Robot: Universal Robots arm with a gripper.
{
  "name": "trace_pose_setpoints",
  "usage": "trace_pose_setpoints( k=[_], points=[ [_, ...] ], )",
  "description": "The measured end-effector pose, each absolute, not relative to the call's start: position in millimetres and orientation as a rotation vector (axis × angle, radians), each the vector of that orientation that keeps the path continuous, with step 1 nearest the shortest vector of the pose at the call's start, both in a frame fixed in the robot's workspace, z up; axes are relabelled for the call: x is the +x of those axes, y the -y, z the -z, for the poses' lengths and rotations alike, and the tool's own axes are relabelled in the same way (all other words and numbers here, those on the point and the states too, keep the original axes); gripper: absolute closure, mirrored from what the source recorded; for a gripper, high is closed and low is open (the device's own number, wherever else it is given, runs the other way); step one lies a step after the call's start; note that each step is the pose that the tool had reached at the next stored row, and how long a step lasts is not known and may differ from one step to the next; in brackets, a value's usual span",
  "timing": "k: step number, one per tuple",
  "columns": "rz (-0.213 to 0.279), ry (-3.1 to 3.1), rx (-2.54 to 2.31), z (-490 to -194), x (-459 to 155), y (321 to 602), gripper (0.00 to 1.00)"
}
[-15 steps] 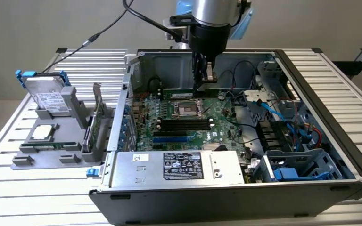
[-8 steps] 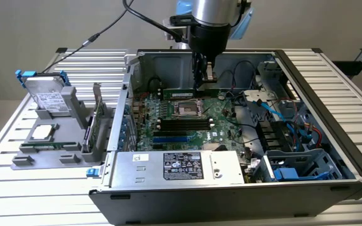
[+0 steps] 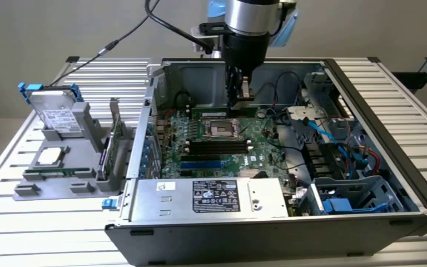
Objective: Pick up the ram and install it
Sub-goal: 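Insert the ram into the slot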
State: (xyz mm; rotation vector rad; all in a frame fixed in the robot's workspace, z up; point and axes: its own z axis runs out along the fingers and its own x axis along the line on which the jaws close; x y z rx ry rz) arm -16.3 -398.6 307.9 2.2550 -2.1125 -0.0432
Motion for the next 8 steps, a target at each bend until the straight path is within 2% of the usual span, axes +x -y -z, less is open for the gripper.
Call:
trace_pose_setpoints(
  k=[8],
  points=[
    [0.043, 2.112, 2.255, -293.4, -20.0, 388.3, 0.86]
  ],
)
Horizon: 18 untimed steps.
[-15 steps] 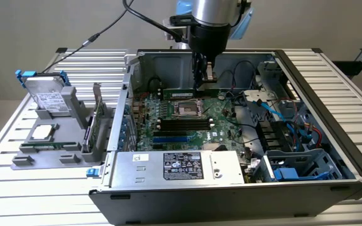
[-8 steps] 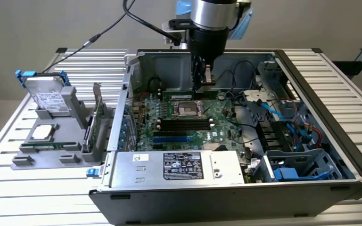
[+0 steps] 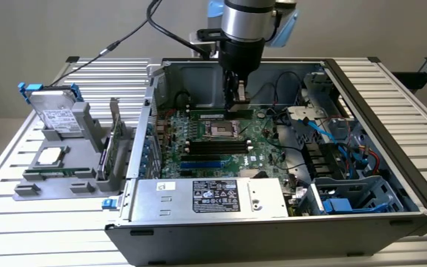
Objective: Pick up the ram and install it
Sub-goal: 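Insert the ram into the slot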
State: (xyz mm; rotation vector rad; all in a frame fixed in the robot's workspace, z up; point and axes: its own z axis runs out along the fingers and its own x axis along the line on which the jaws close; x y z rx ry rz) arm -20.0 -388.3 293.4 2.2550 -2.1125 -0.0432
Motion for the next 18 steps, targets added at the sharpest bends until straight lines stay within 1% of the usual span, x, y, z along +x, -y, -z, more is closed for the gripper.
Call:
trace_pose_setpoints(
  k=[4, 18],
  points=[
    [0.043, 2.113, 2.254, -286.0, -21.4, 381.7, 0.86],
    [0.051, 2.138, 2.226, -260.5, -24.7, 385.0, 0.86]
  ],
)
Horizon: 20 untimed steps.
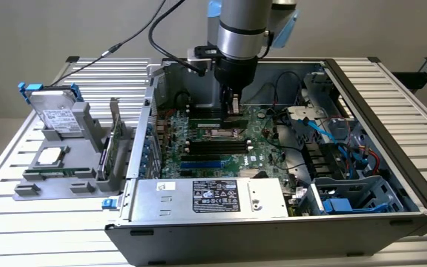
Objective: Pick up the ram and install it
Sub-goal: 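Insert the ram into the slot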
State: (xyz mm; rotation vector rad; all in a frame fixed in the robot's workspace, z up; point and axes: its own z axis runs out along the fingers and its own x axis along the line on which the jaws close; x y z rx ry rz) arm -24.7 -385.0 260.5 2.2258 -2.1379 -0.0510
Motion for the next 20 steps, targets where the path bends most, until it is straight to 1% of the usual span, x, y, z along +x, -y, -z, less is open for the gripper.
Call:
trace_pose_setpoints(
  k=[6, 12, 20],
  points=[
    [0.051, 2.154, 2.21, -249.8, -24.7, 388.4, 0.86],
    [0.053, 2.155, 2.21, -240.1, -24.6, 402.1, 0.86],
    [0.053, 2.154, 2.21, -233.0, -24.2, 403.4, 0.86]
  ],
)
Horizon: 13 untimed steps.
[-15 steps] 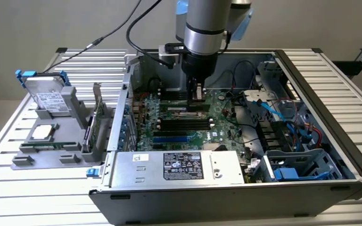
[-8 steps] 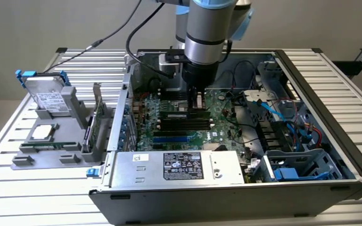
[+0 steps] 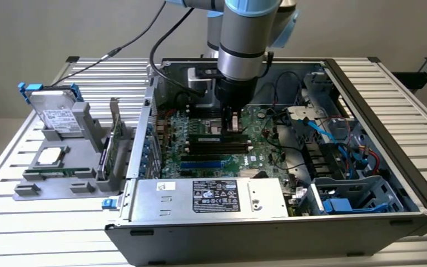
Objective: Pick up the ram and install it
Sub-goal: 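Insert the ram into the slot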
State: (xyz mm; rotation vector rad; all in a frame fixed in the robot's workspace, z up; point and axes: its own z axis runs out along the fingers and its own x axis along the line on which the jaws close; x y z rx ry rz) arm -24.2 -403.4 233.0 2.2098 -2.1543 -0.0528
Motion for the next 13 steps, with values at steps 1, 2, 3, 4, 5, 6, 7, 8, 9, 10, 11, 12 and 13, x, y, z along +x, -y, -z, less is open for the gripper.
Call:
trace_pose_setpoints(
  k=[1, 2, 3, 4, 5, 6, 7, 8, 9, 10, 11, 12, 13],
  points=[
    [0.053, 2.154, 2.21, -232.9, -24.1, 403.4, 0.86],
    [0.053, 2.154, 2.21, -232.9, -24.1, 403.4, 0.86],
    [0.052, 2.154, 2.21, -232.9, -24.1, 403.5, 0.86],
    [0.052, 2.154, 2.21, -232.9, -24.0, 403.5, 0.86],
    [0.051, 2.154, 2.21, -232.8, -24.0, 403.4, 0.86],
    [0.05, 2.153, 2.21, -232.7, -24.0, 403.4, 0.86],
    [0.049, 2.152, 2.211, -232.7, -24.0, 403.4, 0.86],
    [0.048, 2.15, 2.211, -232.5, -24.0, 403.4, 0.86],
    [0.045, 2.148, 2.212, -232.2, -24.0, 403.4, 0.86],
    [0.043, 2.144, 2.214, -231.9, -24.0, 403.4, 0.86],
    [0.041, 2.139, 2.216, -231.7, -24.0, 403.4, 0.86],
    [0.038, 2.135, 2.218, -231.4, -24.0, 403.4, 0.86],
    [0.035, 2.13, 2.22, -231.3, -24.0, 403.4, 0.86]
  ],
)
